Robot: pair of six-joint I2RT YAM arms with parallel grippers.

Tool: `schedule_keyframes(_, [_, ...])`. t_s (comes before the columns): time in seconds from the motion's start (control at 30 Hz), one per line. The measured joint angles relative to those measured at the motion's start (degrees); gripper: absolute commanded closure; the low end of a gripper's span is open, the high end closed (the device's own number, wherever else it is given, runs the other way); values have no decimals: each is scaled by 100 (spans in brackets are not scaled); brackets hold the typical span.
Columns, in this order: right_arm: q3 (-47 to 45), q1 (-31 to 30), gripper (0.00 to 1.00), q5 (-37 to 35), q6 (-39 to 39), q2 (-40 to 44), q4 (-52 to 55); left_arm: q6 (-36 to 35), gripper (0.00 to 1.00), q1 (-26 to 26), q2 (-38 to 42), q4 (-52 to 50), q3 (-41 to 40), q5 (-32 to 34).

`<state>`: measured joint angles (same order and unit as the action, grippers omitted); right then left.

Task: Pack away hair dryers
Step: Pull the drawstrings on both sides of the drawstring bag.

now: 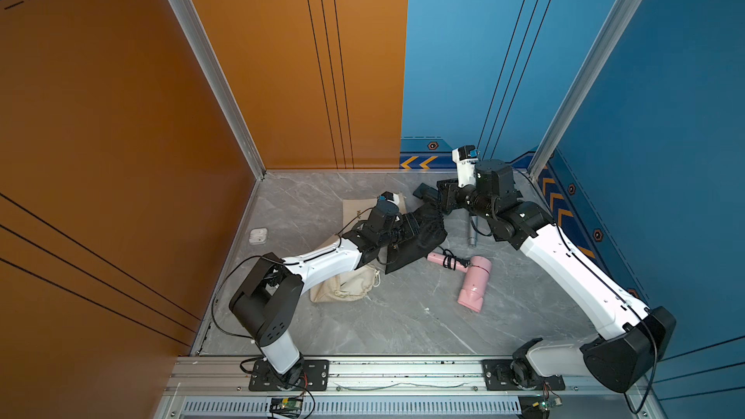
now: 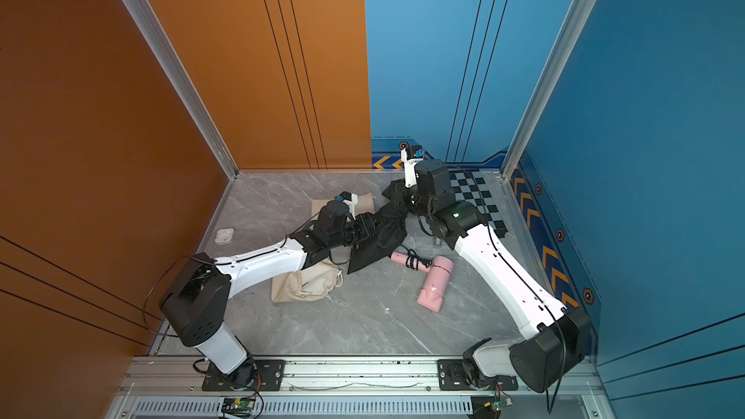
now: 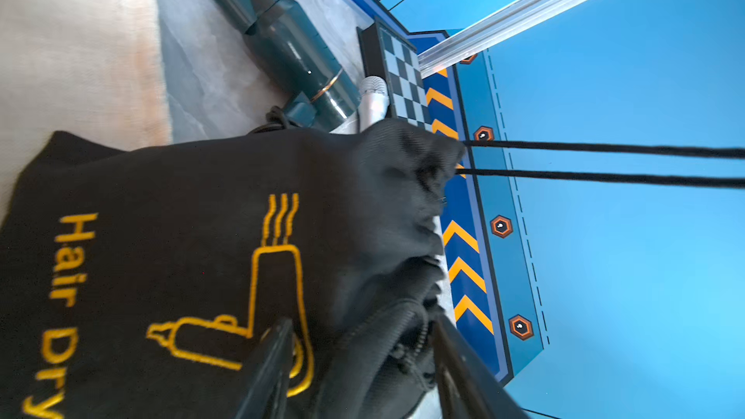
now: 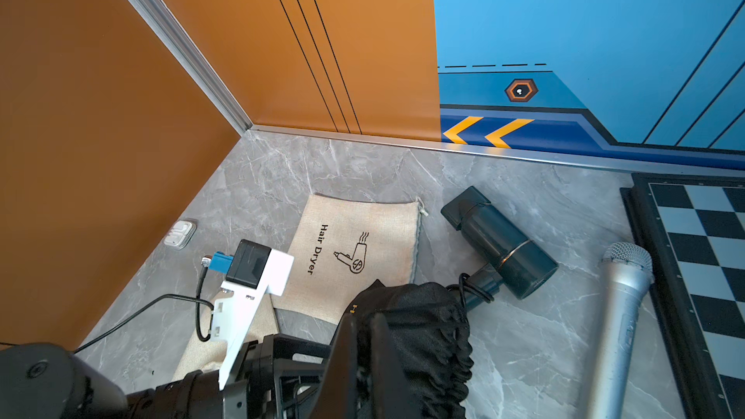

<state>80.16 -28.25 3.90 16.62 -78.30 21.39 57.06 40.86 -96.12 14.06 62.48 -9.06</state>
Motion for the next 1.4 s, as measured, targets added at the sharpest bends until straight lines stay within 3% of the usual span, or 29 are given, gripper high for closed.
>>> schedule_keyframes(0.33, [-74,122,100,57,140,7,-50,-343,52,247,96,136,-197,-111])
schedule_keyframes(1.0, [-247,127,100,138,184,192,-177,-638,49,278,44,289,-525,-339])
schedule_keyframes(1.1, [-282,127,100,166,186,214,-212,-680,53,297,-111,293,-376,-413])
schedule_keyframes(1.4, [-363,131,100,197,251,223,-260,-848,80,417,-109,485,-79,-557])
